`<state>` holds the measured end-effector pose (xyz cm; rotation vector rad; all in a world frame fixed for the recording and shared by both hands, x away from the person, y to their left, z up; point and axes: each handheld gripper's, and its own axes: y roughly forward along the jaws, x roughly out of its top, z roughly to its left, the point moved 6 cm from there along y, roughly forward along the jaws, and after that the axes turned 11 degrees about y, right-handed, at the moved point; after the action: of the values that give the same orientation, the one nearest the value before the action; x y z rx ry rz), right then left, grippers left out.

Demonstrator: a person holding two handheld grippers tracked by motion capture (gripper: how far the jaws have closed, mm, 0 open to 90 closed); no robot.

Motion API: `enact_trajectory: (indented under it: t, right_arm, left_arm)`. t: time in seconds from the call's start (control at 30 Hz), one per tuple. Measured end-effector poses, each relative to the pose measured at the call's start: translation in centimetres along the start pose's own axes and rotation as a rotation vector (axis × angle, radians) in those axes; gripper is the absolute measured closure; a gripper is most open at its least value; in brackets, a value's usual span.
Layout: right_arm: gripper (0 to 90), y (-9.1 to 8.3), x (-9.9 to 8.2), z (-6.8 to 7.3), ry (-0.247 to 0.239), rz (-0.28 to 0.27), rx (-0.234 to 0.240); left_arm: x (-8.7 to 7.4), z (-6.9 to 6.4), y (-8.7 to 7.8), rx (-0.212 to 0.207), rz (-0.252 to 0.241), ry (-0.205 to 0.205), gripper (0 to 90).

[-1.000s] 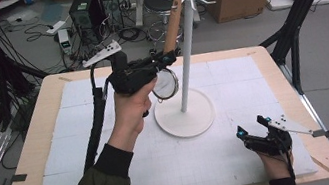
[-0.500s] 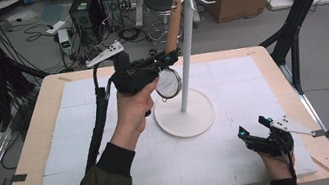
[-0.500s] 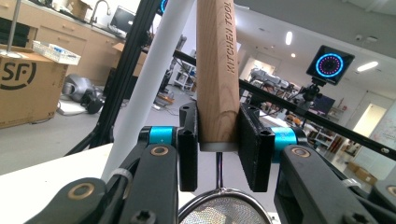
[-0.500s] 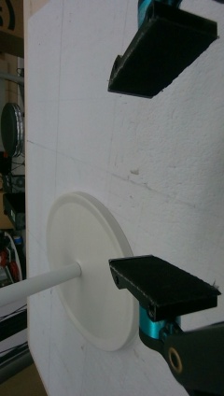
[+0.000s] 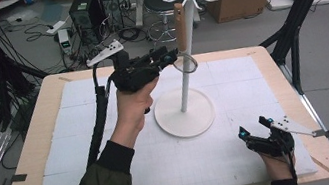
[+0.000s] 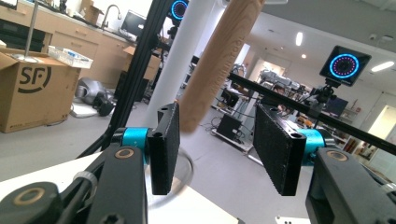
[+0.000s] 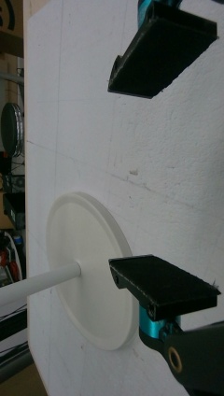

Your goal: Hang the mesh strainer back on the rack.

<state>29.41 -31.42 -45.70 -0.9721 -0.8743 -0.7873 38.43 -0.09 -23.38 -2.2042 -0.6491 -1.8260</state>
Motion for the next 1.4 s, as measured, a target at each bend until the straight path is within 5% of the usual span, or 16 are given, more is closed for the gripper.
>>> enact_trajectory:
  t: [0.33, 0.57, 0.73, 1.4]
  right_arm:
    - [12.6, 0.0, 0.0, 0.0, 0.005, 0.001, 0.001]
    - [12.6, 0.0, 0.0, 0.0, -0.001, 0.000, 0.000]
    - [12.6, 0.0, 0.0, 0.1, 0.002, 0.000, 0.001]
    - [12.6, -0.2, 0.1, -0.3, 0.017, -0.012, 0.002]
  left_arm:
    - [0.6, -0.5, -0.3, 0.007, -0.045, 0.007, 53.7]
    - [1.6, -1.3, -1.0, 0.015, -0.102, 0.054, 75.3]
    - [1.7, -1.4, -0.7, 0.001, -0.089, 0.053, 89.3]
    - [3.3, -1.5, 2.9, 0.009, -0.048, 0.059, 90.0]
